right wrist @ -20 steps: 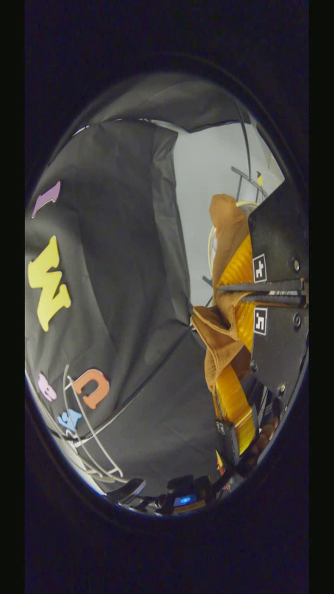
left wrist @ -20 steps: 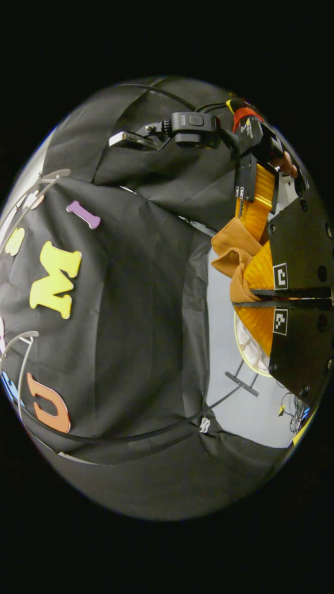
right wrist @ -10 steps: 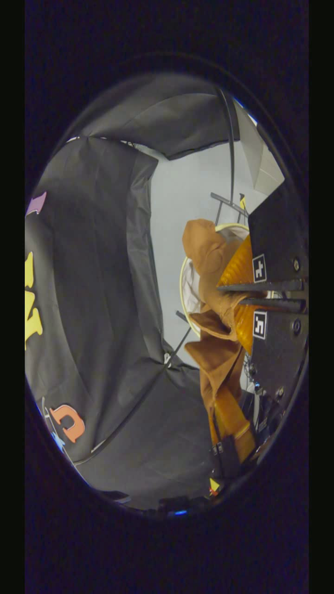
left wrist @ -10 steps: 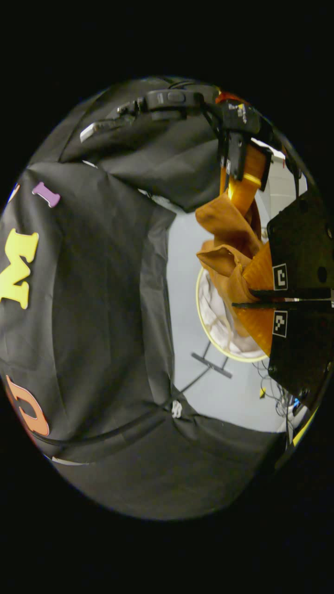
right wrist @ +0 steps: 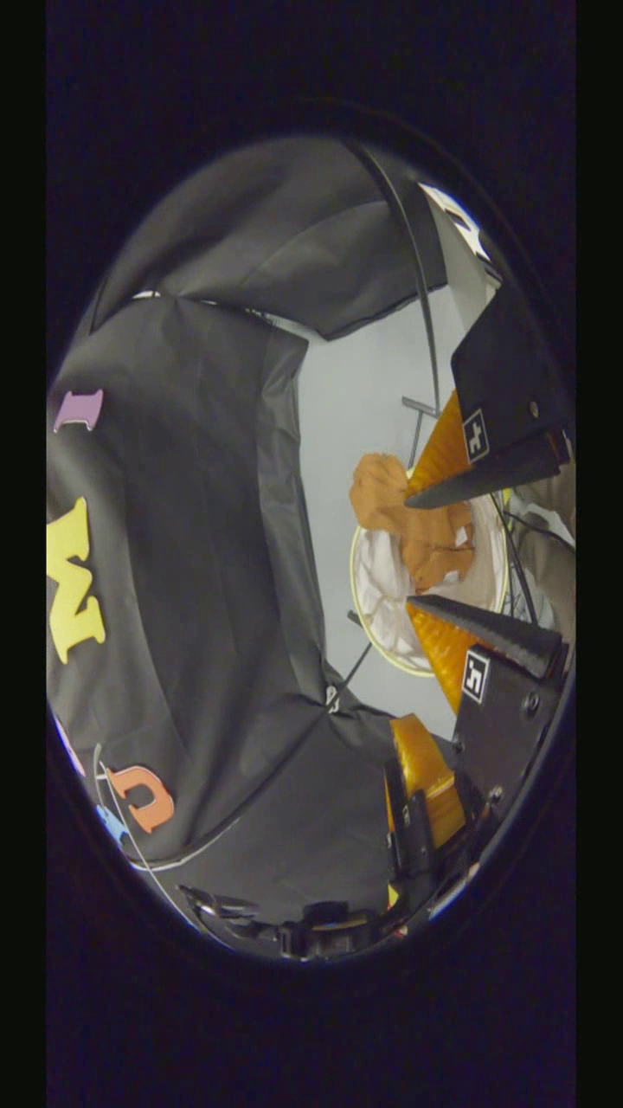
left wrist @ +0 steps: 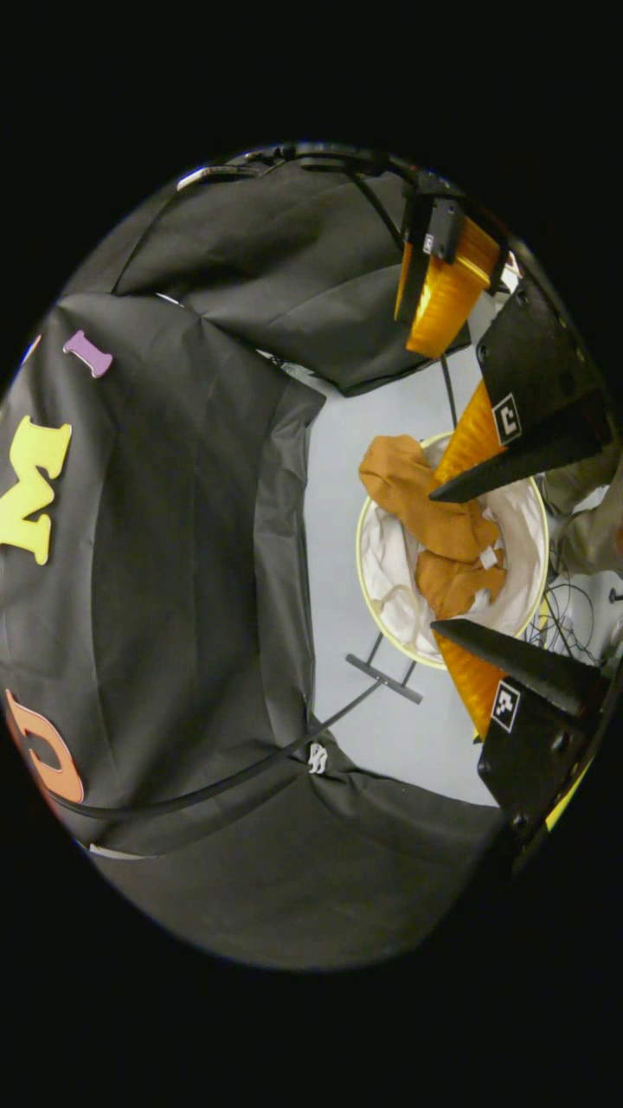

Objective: Grasp the clothes on the hanger with both hands and then place them into the laundry hamper below.

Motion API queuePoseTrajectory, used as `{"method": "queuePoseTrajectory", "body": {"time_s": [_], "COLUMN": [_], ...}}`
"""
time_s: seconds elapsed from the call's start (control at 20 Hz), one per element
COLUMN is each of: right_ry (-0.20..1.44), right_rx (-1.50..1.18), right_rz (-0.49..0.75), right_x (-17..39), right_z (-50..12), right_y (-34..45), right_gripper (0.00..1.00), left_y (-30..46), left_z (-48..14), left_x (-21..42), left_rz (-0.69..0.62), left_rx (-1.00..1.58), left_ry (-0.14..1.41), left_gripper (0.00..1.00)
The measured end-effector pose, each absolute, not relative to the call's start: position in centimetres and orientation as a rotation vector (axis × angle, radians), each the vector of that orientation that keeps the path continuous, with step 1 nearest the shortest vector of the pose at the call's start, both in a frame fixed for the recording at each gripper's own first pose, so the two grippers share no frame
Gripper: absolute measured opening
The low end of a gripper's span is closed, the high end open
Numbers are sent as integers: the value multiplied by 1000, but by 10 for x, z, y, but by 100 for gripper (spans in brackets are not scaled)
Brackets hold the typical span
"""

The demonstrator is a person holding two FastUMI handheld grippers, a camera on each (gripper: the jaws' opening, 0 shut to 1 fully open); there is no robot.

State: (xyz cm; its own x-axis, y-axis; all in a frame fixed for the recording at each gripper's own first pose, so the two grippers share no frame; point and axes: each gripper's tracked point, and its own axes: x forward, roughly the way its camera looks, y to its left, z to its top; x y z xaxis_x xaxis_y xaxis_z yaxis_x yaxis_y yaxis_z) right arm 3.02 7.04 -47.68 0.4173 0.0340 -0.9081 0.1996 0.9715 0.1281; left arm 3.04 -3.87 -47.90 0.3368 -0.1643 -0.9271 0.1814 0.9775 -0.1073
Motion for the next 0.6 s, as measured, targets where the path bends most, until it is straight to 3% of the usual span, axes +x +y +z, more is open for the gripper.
{"method": "queuePoseTrajectory", "body": {"time_s": [0.1, 0.25, 0.6], "right_ry": [1121, 1086, 908], "right_rx": [212, 175, 130], "right_rz": [-135, -160, -115], "right_x": [23, 7, 3], "right_z": [-466, -447, -365], "right_y": [59, 44, 24], "right_gripper": [76, 77, 80], "left_y": [-33, -25, -11], "left_z": [-473, -459, -382], "left_x": [21, 23, 9], "left_rz": [-222, -192, -114], "left_rx": [17, 40, 70], "left_ry": [1208, 1167, 1007], "left_gripper": [86, 95, 95]}}
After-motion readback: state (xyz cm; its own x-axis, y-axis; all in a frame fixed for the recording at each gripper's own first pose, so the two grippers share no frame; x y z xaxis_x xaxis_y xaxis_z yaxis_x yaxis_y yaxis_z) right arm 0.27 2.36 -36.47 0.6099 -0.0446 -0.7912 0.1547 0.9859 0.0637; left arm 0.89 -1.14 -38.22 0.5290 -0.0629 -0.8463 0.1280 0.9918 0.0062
